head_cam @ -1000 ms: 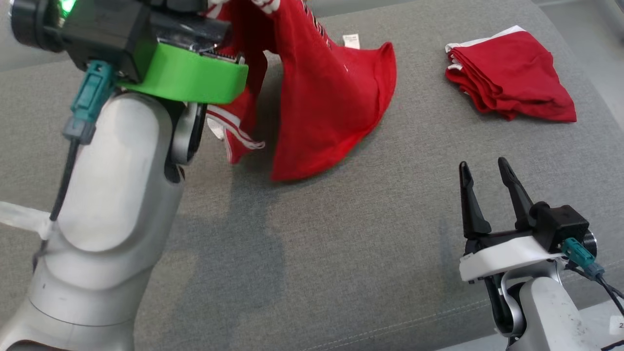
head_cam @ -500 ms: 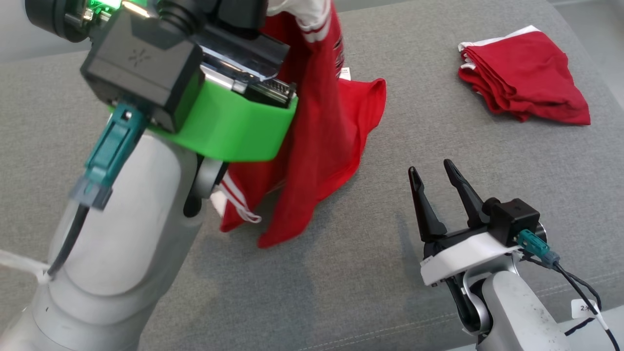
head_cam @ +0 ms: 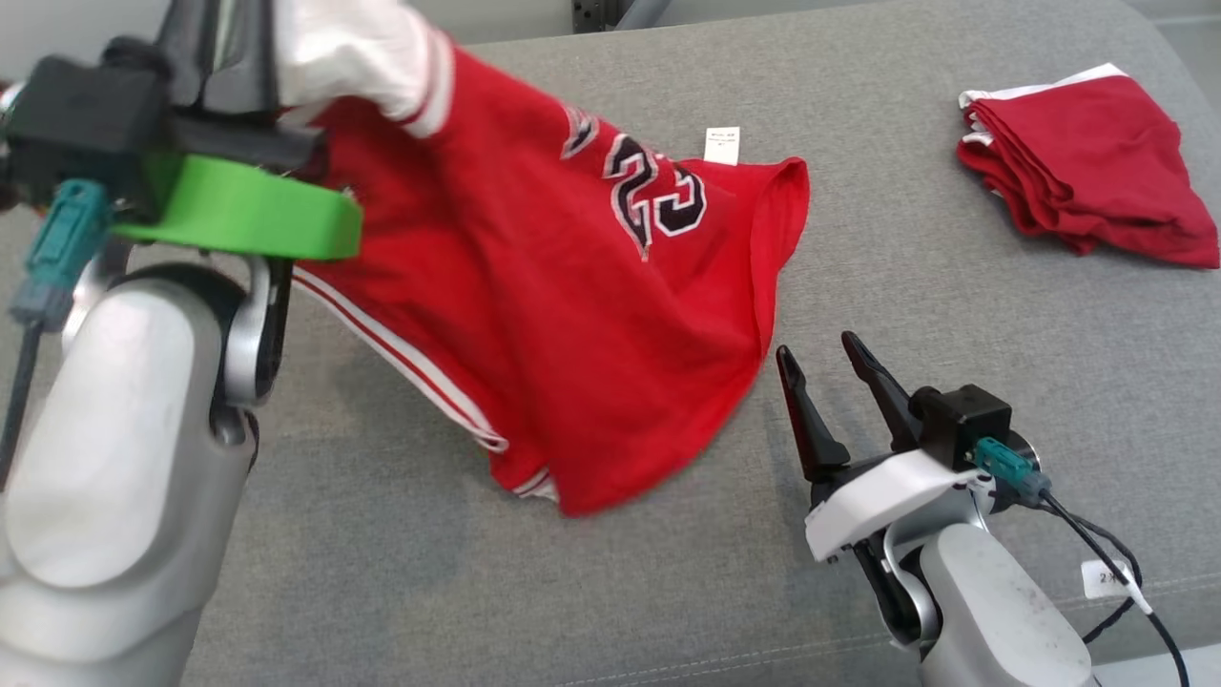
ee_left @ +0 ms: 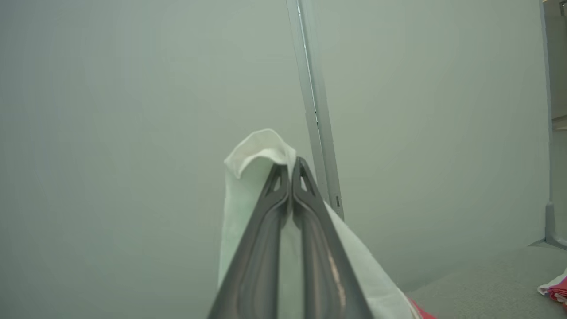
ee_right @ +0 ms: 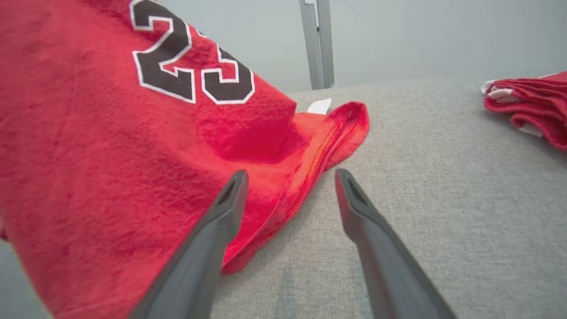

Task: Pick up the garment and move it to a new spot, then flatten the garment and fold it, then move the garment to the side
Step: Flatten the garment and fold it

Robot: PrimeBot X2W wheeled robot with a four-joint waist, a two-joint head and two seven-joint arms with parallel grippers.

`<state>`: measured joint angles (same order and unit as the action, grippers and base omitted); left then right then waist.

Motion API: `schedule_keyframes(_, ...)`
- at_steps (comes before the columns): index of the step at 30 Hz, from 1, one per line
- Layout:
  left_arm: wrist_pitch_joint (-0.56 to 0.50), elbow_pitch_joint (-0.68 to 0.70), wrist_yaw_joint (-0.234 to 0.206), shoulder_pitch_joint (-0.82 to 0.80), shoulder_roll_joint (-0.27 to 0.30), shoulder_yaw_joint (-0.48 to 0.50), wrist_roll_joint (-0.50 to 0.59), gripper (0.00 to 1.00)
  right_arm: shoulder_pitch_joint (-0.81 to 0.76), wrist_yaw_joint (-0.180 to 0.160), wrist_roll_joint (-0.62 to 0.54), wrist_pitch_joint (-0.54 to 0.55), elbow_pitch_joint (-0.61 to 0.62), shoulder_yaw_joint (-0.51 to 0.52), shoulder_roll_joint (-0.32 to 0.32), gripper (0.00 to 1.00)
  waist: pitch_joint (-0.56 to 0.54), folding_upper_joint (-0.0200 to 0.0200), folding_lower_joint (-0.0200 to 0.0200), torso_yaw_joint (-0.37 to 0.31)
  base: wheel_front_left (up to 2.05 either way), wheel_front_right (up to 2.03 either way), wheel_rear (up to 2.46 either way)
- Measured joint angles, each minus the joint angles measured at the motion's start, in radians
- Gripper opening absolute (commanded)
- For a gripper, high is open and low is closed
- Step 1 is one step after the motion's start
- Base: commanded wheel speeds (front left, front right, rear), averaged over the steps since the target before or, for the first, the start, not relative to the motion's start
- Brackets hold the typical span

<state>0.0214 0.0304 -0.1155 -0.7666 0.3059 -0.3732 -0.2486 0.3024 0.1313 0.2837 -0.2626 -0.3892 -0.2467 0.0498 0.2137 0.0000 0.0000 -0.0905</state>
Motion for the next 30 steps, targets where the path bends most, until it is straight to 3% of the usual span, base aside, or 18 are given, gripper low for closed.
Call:
schedule_keyframes(12, 0.123, -0.123, -0.114, 0.272, 0.035, 0.171, -0.098, 0.0, 0.111, 0.0, -0.142, 0.0, -0.172, 0.072, 0.0, 1.0, 0.002, 0.0, 0.0, 0.082, 0.0, 0.0, 0.0)
schedule_keyframes(19, 0.199, -0.257, -0.132, 0.319, 0.03, 0.235, -0.138, 0.0, 0.119, 0.0, -0.117, 0.0, -0.218, 0.033, -0.001, 1.0, -0.005, 0.0, 0.0, 0.132, 0.0, 0.0, 0.0)
schedule_keyframes(22, 0.207, -0.302, -0.118, 0.337, 0.022, 0.233, -0.152, 0.0, 0.105, 0.0, -0.084, 0.0, -0.222, 0.001, 0.0, 1.0, -0.005, -0.0001, 0.0, 0.144, 0.0, 0.0, 0.0)
schedule_keyframes(24, 0.211, -0.323, -0.103, 0.352, 0.009, 0.224, -0.167, 0.49, 0.086, 0.0, -0.069, 0.0, -0.22, -0.02, -0.002, 1.0, -0.002, 0.0, 0.0, 0.146, 0.0, 0.0, 0.0)
schedule_keyframes(25, 0.218, -0.335, -0.093, 0.363, -0.004, 0.222, -0.176, 0.64, 0.068, 0.0, -0.05, 0.0, -0.211, -0.034, -0.001, 1.0, 0.0, 0.0, 0.0, 0.148, 0.0, 0.0, 0.0)
schedule_keyframes(26, 0.224, -0.339, -0.089, 0.369, -0.007, 0.222, -0.176, 1.0, 0.06, 0.0, -0.044, 0.0, -0.204, -0.04, -0.001, 1.0, 0.001, 0.0, 0.0, 0.149, 0.0, 0.0, 0.0)
schedule_keyframes(30, 0.235, -0.339, -0.077, 0.404, -0.023, 0.221, -0.175, 1.0, 0.035, 0.0, 0.003, 0.0, -0.172, -0.081, -0.001, 1.0, 0.006, 0.0, 0.0, 0.149, 0.0, 0.0, 0.0)
